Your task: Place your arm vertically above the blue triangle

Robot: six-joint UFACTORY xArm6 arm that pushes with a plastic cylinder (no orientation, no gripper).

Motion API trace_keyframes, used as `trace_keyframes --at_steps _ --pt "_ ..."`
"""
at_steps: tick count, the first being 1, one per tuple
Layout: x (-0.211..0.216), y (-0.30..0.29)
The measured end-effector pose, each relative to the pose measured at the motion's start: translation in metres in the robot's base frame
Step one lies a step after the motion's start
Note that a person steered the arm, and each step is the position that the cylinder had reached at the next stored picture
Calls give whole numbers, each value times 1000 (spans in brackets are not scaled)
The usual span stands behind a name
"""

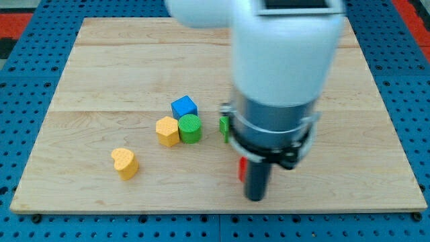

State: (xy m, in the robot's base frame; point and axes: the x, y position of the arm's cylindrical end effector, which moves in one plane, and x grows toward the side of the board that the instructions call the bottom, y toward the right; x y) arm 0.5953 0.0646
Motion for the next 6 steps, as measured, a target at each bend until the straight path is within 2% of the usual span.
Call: trace_keyframes --at_steps 3,4,5,6 --pt "-47 36" --pt "-59 67" --pt "-120 83" --pt "-185 60"
